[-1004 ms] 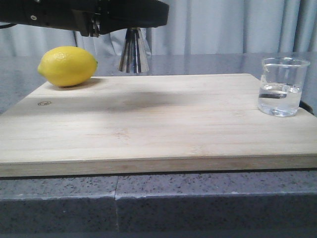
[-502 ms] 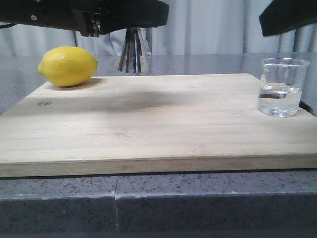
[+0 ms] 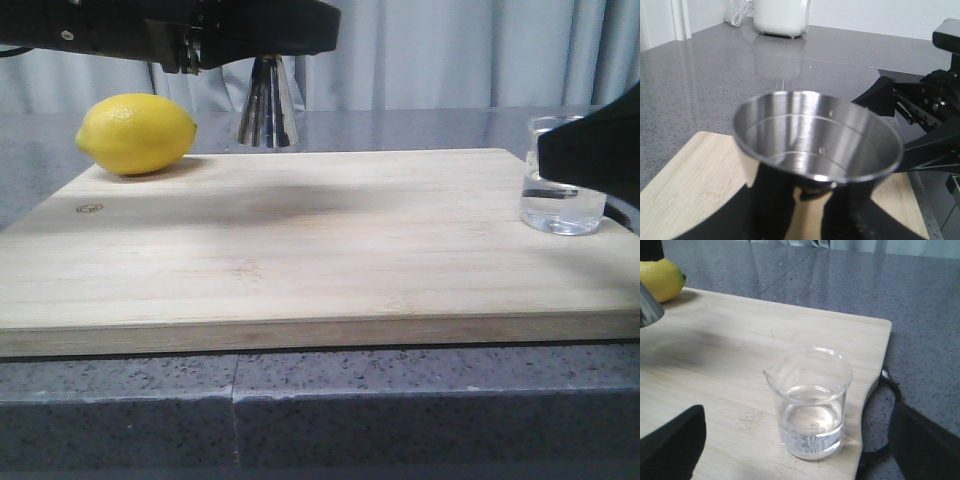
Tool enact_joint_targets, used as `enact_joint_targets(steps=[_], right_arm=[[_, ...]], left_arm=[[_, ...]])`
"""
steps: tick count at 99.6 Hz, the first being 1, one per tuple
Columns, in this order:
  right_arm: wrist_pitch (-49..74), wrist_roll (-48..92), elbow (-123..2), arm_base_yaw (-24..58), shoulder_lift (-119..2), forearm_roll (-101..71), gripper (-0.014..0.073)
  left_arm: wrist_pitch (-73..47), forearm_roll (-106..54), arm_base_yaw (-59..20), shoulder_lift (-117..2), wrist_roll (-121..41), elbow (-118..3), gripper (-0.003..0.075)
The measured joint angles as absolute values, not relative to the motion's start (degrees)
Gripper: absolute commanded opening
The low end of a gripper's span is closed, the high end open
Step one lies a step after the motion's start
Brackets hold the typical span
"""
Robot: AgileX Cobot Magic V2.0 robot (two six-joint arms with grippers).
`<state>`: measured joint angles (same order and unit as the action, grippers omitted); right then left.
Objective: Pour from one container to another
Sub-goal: 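Reach the right gripper to the glass beaker and grasp it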
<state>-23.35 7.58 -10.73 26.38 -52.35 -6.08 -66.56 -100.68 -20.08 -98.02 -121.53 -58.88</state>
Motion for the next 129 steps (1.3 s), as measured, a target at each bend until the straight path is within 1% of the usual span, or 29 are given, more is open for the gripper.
enact_joint_targets(steps=[44,64,73,88,98,103,112,129], right_arm=[[-43.6,7.6,-10.0,26.4,-68.4,-6.1,0.0650],[-47.7,7.6,-10.0,26.4,-72.6,-6.1,0.0643],[-48.1,7.6,-10.0,26.4,-73.2,-6.1,0.0592],[-48.3,7.5,-10.0,26.4,-73.2,-6.1,0.0423],[-48.5,7.5,-10.0,26.4,-73.2,-6.1,0.0344],[-48.5,7.5,-10.0,26.4,-73.2,-6.1,0.0322],[-48.5,7.5,-10.0,26.4,-73.2,-6.1,0.0311],[-48.6,7.5,-10.0,26.4,-73.2,-6.1,0.0311]], left_arm=[[-66.5,-100.7,-20.1,-98.0,-121.5,-58.9,0.0220],[-66.5,-100.7,-20.1,-98.0,-121.5,-58.9,0.0220],[-66.5,-100.7,-20.1,-98.0,-121.5,-58.9,0.0220],[-66.5,-100.7,-20.1,-98.0,-121.5,-58.9,0.0220],[-66.5,-100.7,-20.1,-98.0,-121.5,-58.9,0.0220],[-66.5,-100.7,-20.1,-98.0,-121.5,-58.9,0.0220],[-66.5,-100.7,-20.1,-98.0,-121.5,-58.9,0.0220],[-66.5,-100.7,-20.1,-98.0,-121.5,-58.9,0.0220]])
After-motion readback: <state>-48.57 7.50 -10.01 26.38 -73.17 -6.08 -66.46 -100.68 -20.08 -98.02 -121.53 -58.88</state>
